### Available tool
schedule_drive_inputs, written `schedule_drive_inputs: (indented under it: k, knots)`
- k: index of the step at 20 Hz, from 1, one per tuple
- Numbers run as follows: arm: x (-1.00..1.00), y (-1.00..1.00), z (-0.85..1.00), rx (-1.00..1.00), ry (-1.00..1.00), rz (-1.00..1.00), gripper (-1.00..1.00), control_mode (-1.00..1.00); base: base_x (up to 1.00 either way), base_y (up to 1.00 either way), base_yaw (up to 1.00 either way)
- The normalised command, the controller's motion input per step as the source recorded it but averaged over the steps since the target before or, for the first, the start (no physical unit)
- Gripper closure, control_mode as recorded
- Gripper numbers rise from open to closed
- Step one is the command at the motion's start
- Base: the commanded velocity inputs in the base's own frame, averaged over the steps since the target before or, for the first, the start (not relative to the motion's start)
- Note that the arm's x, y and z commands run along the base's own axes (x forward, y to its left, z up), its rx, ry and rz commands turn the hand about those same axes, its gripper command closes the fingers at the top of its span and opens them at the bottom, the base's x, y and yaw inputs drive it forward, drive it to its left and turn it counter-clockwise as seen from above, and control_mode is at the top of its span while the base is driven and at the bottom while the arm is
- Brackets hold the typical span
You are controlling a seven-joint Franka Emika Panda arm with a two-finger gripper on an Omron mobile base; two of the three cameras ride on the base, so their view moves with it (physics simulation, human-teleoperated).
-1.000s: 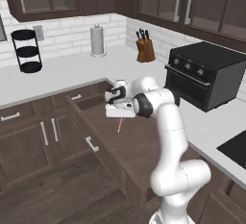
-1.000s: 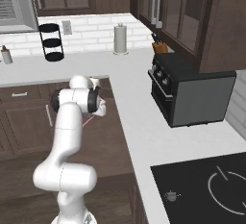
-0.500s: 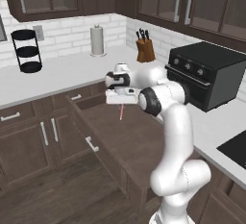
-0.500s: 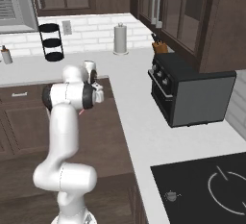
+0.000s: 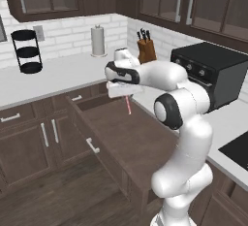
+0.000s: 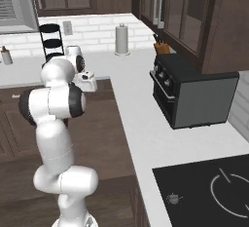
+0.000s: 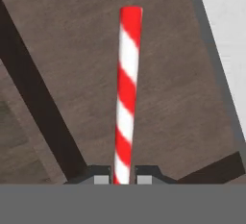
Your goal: Take a straw from the drawer in front and place it inside the glass cup on the dining counter.
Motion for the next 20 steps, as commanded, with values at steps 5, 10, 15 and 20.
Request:
schedule_drive_inputs:
  k: [5,10,15,20]
  knots:
    - [-1.00,-0.03,0.45,-0.01,-0.33,0.05,1.00,-1.00,0.00,0.00,0.00]
    - [-0.98,-0.10,0.12,0.00,-0.35,0.00,1.00,-1.00,0.00,0.00,0.00]
    - [-0.55,-0.09,0.01,0.01,-0.18,0.00,1.00,-1.00,0.00,0.00,0.00]
    - [-0.04,-0.09,0.00,0.03,0.00,0.00,1.00,-1.00,0.00,0.00,0.00]
